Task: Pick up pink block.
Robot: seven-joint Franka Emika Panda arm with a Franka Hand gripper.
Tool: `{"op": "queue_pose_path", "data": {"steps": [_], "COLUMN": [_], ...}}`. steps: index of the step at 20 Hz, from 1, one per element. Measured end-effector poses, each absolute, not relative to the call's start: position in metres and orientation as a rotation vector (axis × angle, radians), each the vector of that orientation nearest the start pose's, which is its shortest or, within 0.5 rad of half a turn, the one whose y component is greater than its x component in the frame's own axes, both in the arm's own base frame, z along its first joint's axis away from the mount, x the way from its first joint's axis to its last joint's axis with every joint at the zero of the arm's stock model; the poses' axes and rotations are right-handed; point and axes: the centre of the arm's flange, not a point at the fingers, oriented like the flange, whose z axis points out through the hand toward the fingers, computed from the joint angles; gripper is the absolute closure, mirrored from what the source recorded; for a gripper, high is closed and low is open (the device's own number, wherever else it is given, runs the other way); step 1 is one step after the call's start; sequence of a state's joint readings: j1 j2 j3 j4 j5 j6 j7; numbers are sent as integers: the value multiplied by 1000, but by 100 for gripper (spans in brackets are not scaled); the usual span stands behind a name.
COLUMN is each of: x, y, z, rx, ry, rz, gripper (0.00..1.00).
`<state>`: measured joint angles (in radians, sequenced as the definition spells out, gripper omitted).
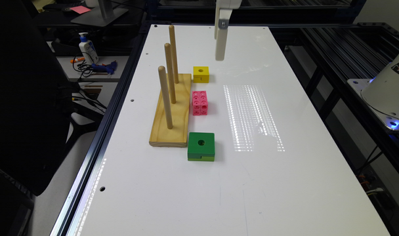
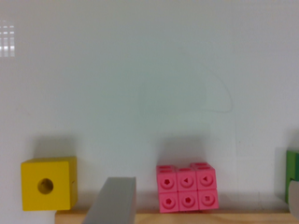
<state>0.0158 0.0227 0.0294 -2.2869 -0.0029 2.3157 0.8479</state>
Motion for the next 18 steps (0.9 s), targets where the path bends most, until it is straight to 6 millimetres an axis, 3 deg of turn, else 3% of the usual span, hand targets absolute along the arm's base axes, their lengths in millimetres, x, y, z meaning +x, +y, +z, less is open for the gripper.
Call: {"op": "queue_pose_path", "data": {"steps": [7,13,18], "x": [516,515,517], "y": [23,23,23], "z": [341,291,285], "rx": [-2894,-2894,-2892], "ry": [1224,1223,1222], "rz": [-4,3,-4], "gripper": [0,0,0]}}
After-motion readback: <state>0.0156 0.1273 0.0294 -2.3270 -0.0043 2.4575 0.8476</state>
